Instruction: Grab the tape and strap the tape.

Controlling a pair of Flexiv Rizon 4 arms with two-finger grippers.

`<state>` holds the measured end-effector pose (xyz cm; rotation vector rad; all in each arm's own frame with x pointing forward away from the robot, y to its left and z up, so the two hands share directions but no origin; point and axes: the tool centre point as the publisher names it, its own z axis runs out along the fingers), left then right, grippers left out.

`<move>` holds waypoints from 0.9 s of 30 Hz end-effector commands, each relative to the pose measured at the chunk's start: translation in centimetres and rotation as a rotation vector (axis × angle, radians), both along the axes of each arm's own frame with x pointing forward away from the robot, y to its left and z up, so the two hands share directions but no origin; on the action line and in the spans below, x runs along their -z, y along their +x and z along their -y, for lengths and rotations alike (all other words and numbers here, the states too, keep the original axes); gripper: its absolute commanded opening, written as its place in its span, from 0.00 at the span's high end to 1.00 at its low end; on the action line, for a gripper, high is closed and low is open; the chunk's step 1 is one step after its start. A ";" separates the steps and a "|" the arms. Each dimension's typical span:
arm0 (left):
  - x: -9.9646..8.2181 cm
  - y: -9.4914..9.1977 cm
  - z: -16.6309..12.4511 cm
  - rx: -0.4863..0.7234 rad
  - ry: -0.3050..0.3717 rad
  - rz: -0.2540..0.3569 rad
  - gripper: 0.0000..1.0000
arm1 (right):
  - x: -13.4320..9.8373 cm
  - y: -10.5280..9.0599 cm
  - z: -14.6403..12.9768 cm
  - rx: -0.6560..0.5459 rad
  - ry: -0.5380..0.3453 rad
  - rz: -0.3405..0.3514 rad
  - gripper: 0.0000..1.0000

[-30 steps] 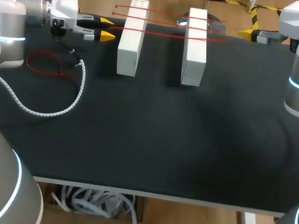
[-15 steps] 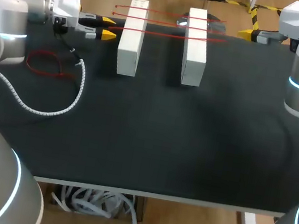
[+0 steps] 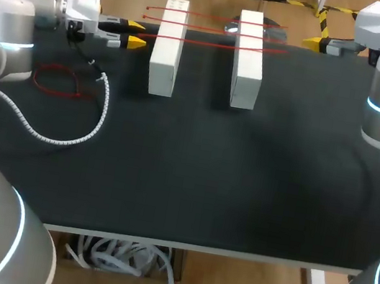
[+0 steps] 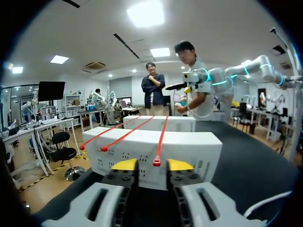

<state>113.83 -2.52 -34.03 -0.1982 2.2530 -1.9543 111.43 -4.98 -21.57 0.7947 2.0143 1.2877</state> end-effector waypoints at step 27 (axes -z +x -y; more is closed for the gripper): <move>-1.0 -0.9 0.1 0.005 -0.039 -0.013 0.77 | 0.0 0.0 0.0 0.000 0.000 0.000 0.00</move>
